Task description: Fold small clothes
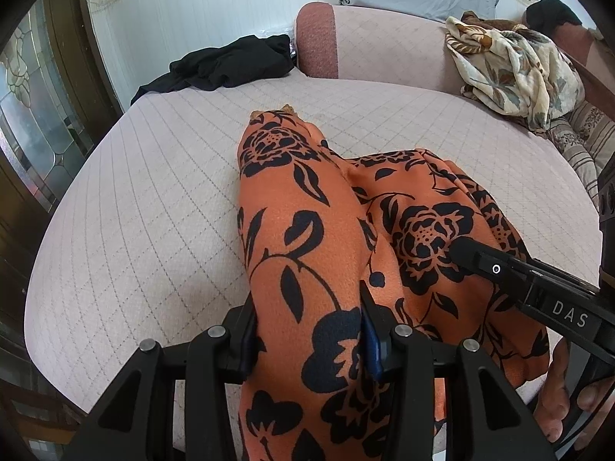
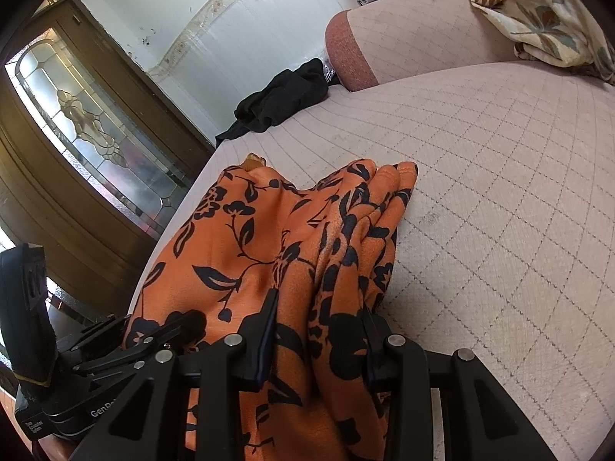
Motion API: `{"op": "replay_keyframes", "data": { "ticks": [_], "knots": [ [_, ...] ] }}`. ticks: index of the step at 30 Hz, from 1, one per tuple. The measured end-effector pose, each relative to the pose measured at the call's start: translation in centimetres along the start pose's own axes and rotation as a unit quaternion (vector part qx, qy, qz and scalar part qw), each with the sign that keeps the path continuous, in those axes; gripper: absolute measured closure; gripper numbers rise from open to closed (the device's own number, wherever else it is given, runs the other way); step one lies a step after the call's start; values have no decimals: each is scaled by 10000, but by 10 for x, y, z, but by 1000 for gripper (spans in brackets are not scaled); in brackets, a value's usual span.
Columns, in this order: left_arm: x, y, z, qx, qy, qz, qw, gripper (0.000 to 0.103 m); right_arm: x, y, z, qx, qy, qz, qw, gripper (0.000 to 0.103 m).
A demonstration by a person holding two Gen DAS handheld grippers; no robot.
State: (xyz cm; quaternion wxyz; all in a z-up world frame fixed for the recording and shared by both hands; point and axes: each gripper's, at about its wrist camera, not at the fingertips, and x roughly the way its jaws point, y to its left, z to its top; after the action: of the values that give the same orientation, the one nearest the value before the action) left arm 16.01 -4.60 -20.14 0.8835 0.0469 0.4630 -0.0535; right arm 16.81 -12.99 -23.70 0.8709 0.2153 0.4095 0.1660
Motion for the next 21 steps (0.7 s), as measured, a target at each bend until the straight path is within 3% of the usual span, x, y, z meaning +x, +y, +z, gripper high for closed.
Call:
{"op": "replay_keyframes", "data": {
  "ticks": [6,13,21],
  "knots": [
    [6,5,-2,-24,105,19,9999,52,5,-9,1,196,159,-117,9996,66],
    [18,21,-10,-152,367,-73,9992,40,10,-16,1,299,313,-258,9987,62],
    [6,19,-19,255,123,169,9995,39,11,-20,-1,280,320,-443,9981,54]
  ]
}}
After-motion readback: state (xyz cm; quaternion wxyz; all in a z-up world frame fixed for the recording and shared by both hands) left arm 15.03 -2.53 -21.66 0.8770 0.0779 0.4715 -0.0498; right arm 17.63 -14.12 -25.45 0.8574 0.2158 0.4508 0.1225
